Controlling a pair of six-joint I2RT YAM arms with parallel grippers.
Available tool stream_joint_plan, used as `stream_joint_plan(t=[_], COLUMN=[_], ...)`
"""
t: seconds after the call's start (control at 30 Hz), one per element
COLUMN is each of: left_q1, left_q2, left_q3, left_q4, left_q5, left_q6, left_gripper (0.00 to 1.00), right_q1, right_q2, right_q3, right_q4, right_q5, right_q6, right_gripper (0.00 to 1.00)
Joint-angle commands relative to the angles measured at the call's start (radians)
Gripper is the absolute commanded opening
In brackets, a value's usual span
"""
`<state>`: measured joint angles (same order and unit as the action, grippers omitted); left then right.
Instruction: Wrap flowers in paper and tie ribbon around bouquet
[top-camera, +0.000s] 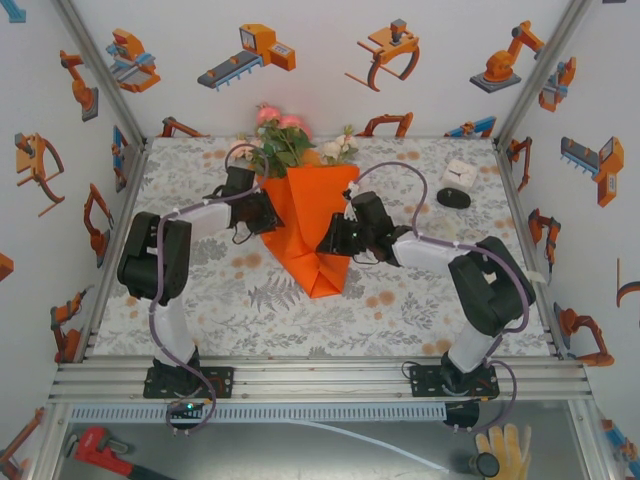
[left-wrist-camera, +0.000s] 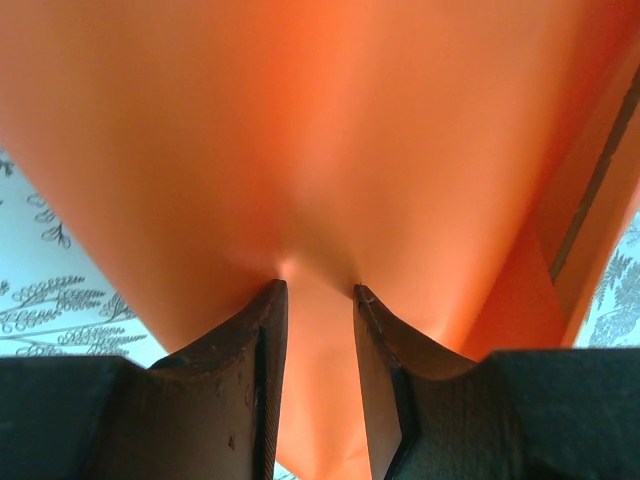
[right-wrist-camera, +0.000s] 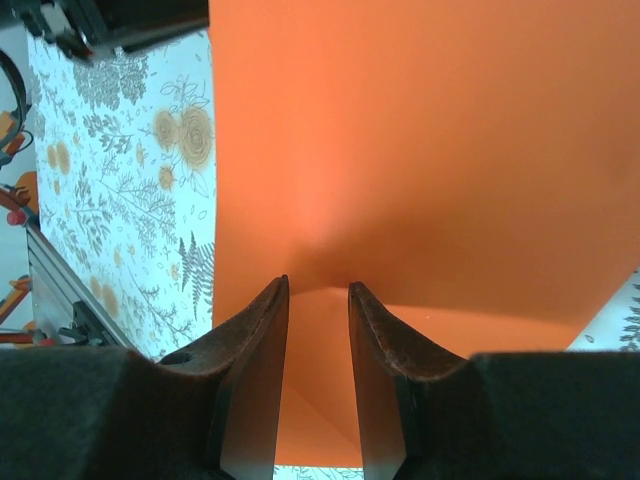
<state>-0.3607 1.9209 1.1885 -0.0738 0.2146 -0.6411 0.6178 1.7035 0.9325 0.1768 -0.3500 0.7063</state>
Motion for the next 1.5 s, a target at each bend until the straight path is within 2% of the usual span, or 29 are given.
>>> stream_joint_plan(t=[0.0,0.37,0.6,0.97,1.1,1.27,1.47], left_q1=[-0.013,-0.007,0.015,0.069,0.071,0.038,-0.078], left_q2=[0.01,0.096,0.161,0.076,-0.028,-0.13,0.015], left_q3=[0.035,0.106,0.201,0.268,0.237,0.168,0.314], left_q4=[0.023,0.001,-0.05,-0.103,-0.129,-0.018,-0.04], left_q5=[0.029,-0.048,-0.044,-0.008,-0.02,0.047,0.079], left_q6=[0.006,0.005,0.047,0.078,0.079,0.02,0.007], left_gripper=[0.36,0.37,0.37,0.38,0.39,0.38,0.38], right_q1=[0.027,0.099,0.136,0.158,0.159,0.159,0.164], right_q2=[0.011,0.111,0.17,0.21,0.229,0.225,0.226], right_q3=[0.037,0.059,0.069,-0.001,0.006,0.005,0.013], right_q4=[0.024,0.047,0.052,0.119,0.101,0.101,0.097], right_q5=[-0.012,-0.03,-0.038,-0.034,-0.033,-0.038,-0.044], right_q6=[0.002,0.012,0.018,0.058,0.053,0.051,0.051], right_gripper=[0.33,0.33,0.33,0.33,0.33,0.33,0.33])
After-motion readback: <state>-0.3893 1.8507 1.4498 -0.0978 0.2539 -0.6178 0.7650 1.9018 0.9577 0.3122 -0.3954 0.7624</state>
